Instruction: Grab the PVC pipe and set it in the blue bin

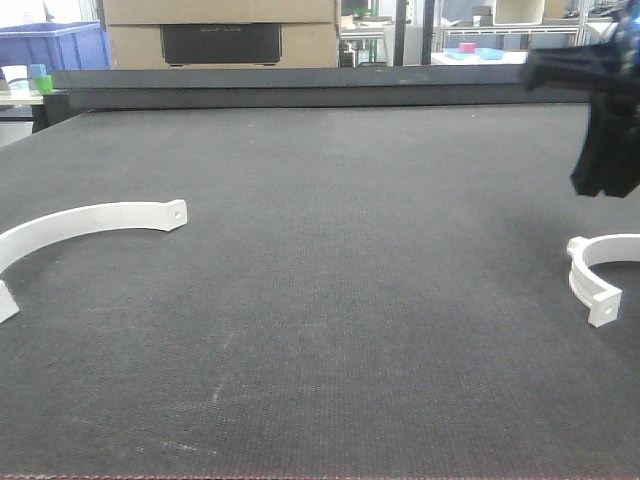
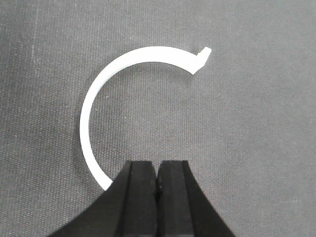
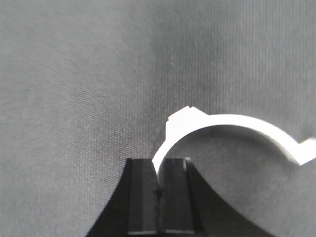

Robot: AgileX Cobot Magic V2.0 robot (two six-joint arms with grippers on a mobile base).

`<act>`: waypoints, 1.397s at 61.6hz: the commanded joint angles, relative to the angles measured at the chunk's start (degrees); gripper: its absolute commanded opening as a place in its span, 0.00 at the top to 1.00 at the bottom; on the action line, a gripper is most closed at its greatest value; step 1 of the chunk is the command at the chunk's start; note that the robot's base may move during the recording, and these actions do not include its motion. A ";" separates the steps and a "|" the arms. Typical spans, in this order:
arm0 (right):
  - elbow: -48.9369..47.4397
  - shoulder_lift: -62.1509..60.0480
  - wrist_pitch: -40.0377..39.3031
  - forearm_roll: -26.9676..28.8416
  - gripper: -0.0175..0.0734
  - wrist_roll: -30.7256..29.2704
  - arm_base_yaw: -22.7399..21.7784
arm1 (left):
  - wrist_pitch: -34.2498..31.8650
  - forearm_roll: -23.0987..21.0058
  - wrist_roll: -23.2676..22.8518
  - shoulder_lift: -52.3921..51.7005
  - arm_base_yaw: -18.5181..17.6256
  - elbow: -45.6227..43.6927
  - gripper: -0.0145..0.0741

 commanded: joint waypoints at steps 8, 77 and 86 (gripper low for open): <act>-1.90 2.97 3.66 -2.65 0.96 7.50 1.18 | 0.23 -0.85 -0.06 -0.05 0.24 -0.18 0.96; -1.67 11.08 0.07 -1.92 0.50 8.69 1.18 | 1.22 -0.17 -0.06 -0.05 0.24 1.87 0.96; -1.67 11.30 0.42 -1.92 0.50 8.69 1.18 | 1.22 -0.17 -0.06 -0.05 0.24 1.87 0.96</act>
